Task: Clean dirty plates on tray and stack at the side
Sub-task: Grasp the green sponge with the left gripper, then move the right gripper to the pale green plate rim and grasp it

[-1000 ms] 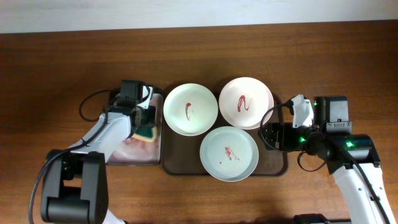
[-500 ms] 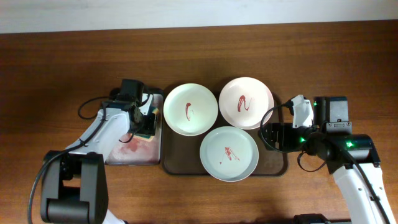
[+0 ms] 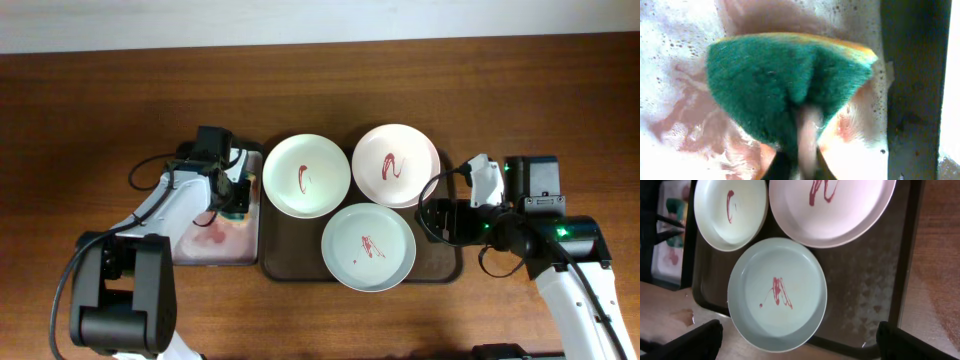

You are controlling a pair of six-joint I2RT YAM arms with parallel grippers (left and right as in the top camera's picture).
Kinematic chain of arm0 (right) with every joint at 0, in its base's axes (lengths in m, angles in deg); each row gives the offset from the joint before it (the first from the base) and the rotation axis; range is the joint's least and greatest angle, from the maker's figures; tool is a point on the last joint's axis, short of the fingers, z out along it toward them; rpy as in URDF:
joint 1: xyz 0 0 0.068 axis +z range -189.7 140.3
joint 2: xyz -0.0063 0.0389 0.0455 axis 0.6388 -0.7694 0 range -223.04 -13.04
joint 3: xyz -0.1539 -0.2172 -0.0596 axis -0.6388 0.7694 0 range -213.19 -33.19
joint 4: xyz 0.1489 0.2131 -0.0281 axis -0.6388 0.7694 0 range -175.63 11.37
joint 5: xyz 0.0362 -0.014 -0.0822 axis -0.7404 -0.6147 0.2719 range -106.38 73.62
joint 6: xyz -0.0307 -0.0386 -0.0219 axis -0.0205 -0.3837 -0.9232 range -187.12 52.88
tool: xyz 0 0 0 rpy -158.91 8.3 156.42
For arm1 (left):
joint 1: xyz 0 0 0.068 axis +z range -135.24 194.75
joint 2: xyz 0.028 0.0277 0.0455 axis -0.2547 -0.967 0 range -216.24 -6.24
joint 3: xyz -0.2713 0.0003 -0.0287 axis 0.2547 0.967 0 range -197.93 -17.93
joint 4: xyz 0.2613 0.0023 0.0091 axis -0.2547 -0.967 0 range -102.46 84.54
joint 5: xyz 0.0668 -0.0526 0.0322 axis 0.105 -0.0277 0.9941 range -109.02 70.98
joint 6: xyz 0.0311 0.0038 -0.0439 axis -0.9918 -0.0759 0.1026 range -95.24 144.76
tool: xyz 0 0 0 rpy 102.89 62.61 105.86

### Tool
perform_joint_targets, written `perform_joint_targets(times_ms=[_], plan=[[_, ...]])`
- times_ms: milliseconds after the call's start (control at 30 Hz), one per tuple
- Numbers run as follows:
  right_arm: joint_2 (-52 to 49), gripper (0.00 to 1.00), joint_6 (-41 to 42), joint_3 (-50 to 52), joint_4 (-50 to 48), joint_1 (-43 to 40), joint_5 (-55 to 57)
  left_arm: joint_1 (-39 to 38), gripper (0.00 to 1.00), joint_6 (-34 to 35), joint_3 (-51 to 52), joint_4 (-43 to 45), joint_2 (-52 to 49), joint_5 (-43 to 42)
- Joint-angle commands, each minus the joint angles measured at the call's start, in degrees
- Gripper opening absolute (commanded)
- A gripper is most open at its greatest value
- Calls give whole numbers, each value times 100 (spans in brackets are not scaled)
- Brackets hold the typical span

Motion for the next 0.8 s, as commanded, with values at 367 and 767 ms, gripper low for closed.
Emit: perform_joint_targets(times_ms=[367, 767], plan=[[-1694, 79, -63, -103, 151, 44, -304, -2, 0, -2, -212, -979, 817, -409], [-3453, 48, 94, -103, -313, 411, -66, -2, 2, -2, -212, -1049, 815, -407]])
